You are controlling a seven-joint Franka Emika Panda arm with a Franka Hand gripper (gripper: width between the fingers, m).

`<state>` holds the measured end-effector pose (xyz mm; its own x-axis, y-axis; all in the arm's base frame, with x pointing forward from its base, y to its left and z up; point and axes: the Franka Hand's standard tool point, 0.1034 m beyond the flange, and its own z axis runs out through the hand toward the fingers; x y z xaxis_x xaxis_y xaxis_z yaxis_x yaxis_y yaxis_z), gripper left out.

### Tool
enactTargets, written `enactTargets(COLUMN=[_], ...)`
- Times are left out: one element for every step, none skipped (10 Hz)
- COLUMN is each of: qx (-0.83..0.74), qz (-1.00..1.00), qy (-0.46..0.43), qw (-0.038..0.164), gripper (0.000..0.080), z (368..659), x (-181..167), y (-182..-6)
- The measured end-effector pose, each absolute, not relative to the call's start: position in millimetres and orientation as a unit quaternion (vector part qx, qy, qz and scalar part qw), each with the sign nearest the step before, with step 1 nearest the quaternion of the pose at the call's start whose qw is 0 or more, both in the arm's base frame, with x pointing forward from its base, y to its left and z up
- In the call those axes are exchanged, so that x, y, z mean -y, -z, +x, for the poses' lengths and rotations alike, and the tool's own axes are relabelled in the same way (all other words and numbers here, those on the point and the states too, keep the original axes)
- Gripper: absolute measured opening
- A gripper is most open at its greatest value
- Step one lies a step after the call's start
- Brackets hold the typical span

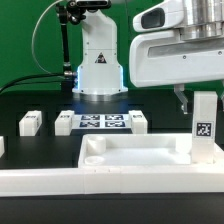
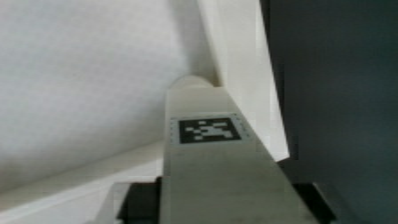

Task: Assemble desk

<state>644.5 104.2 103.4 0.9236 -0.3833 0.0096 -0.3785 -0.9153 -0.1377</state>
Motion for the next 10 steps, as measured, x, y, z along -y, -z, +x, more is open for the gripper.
enactTargets(qx=[-0.238,-0.310,-0.380,-0.429,-0.503,-0.565,-0.631,-0.673,-0.698,-0.728], qz=[-0.969,-0.948,-0.923,-0.901,-0.861,-0.821,-0.770,-0.733,-0.709,-0.676], qy=[0.015,0.009,0.005,0.000,-0.008,-0.019,-0.030,-0.034,-0.037,-0.042], qw=[0.067,0.067,0.067,0.068,0.073,0.081,0.089,0.092,0.096,0.105], gripper=[0.0299,0.0299,0.0298,0.0298,0.0297,0.0297,0.0296,0.0296,0.0296,0.0296], z=[644.6,644.5,645.0,644.8,644.3,644.5,644.8,645.6,646.4,646.4], x=[-104.1,-104.6,-104.5,-105.0,-106.0,-106.4,-109.6,-110.5,-108.9,-108.3], y=[-103.5,-103.7,-103.7,-103.4,-103.1,-103.2,-103.4,-103.5,-103.3,-102.7])
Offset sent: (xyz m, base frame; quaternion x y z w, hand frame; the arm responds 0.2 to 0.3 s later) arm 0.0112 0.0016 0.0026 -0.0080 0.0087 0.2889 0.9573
